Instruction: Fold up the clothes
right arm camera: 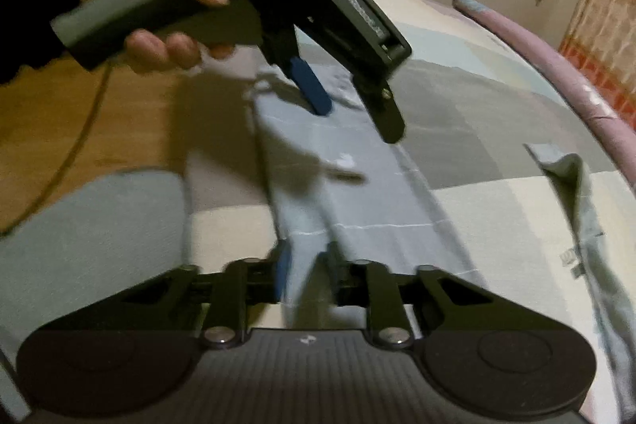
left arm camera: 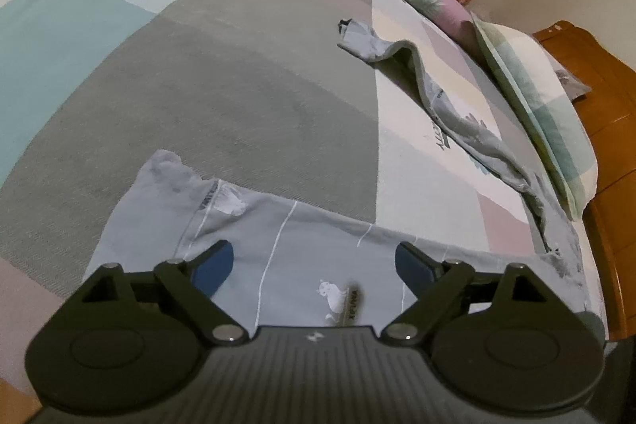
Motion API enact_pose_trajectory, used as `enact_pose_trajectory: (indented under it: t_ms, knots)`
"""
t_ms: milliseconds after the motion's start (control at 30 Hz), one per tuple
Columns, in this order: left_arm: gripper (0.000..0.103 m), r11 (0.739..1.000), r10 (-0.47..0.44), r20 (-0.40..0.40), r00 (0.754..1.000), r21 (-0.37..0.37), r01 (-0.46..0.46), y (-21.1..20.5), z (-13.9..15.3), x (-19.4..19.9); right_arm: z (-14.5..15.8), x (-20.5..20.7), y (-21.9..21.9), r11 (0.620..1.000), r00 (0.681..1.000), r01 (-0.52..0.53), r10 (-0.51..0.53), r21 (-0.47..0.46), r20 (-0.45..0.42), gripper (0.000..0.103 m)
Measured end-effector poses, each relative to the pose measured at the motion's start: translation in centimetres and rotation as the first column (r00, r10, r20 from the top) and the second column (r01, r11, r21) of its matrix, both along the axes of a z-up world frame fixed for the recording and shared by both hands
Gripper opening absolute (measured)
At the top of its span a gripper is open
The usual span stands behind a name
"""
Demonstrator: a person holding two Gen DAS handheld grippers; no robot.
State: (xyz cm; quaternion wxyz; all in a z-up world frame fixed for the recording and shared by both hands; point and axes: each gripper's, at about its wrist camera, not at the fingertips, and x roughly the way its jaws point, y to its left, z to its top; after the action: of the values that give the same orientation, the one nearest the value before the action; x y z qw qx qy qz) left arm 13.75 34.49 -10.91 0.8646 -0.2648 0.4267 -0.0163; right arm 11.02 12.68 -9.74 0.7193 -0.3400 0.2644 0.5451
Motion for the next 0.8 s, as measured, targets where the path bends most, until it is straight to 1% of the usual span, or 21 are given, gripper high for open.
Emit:
enact_pose_trajectory:
  t_ms: [67, 100, 167, 200, 233, 267, 300, 367, 433, 467, 533, 567, 600, 700, 733, 800]
  knots:
    - [0.089, 1.0, -0.005, -0.006, 1.0, 0.011, 0.005, -0.1, 0.3, 0.0, 0.7, 0.5, 0.0, 1.0, 0.998, 0.0, 0.0, 0.002, -0.06, 0.002]
    - [0.089, 1.0, -0.009, -0.01, 1.0, 0.02, 0.01, -0.2, 0.5, 0.0, 1.2, 0.8, -0.1, 1.0, 0.995, 0.0, 0.001, 0.01, -0.105, 0.002]
    - [0.089, 0.999, -0.026, -0.012, 1.0, 0.044, 0.027, -0.6, 0.8, -0.2, 2.2, 2.0, -0.7, 1.0, 0.974, 0.01, -0.004, 0.025, -0.228, 0.003]
    - [0.089, 0.998, -0.031, -0.012, 0.999, 0.062, 0.032, -0.7, 1.0, -0.3, 2.5, 2.6, -1.0, 0.999, 0.964, 0.023, -0.016, 0.024, -0.267, 0.005]
    - [0.089, 0.996, -0.036, -0.012, 0.999, 0.081, 0.037, -0.8, 1.2, -0.4, 2.7, 3.2, -1.2, 0.999, 0.959, 0.042, -0.036, 0.016, -0.28, 0.011]
    - [0.089, 0.993, -0.04, -0.012, 0.999, 0.109, 0.041, -1.0, 1.4, -0.5, 2.9, 3.6, -1.5, 0.998, 0.96, 0.06, -0.054, 0.013, -0.276, 0.023]
    - [0.089, 0.991, -0.046, -0.004, 0.999, 0.128, 0.046, -1.2, 1.5, -0.7, 3.1, 3.7, -1.9, 0.997, 0.965, 0.078, -0.071, 0.019, -0.252, 0.032]
    - [0.089, 0.985, -0.058, 0.014, 0.998, 0.163, 0.055, -1.5, 1.7, -1.1, 3.4, 3.9, -2.5, 0.994, 0.972, 0.099, -0.089, 0.036, -0.217, 0.035]
    - [0.089, 0.985, -0.059, -0.003, 0.998, 0.165, 0.058, -1.4, 1.0, -1.4, 3.3, 3.8, -2.7, 0.993, 0.976, 0.113, -0.104, 0.037, -0.191, 0.035]
    - [0.089, 0.984, -0.058, -0.013, 0.998, 0.166, 0.06, -1.3, 0.7, -1.5, 2.9, 3.9, -2.6, 0.992, 0.977, 0.127, -0.121, 0.024, -0.173, 0.037]
    - [0.089, 0.982, -0.067, 0.018, 0.998, 0.176, 0.063, -1.1, 0.2, -2.0, 1.7, 4.5, -1.9, 0.987, 0.977, 0.159, -0.159, -0.017, -0.139, 0.04]
    - [0.088, 0.98, -0.065, 0.024, 0.998, 0.188, 0.059, -1.2, 0.5, -2.1, 1.3, 5.0, -1.9, 0.984, 0.975, 0.177, -0.179, -0.025, -0.133, 0.049]
    - [0.088, 0.978, -0.062, 0.029, 0.998, 0.2, 0.055, -1.4, 0.9, -2.1, 1.2, 5.4, -2.2, 0.979, 0.97, 0.201, -0.201, -0.014, -0.138, 0.055]
    - [0.088, 0.971, -0.055, 0.045, 0.997, 0.236, 0.042, -1.7, 1.9, -2.3, 2.3, 6.4, -3.6, 0.958, 0.947, 0.284, -0.277, 0.026, -0.164, 0.055]
    - [0.088, 0.965, -0.071, 0.047, 0.996, 0.255, 0.056, -2.1, 2.0, -2.1, 2.6, 6.6, -4.1, 0.952, 0.94, 0.303, -0.293, 0.035, -0.173, 0.055]
    - [0.088, 0.952, -0.106, 0.049, 0.993, 0.294, 0.087, -3.0, 2.0, -1.5, 2.9, 6.5, -5.4, 0.945, 0.931, 0.326, -0.314, 0.039, -0.185, 0.06]
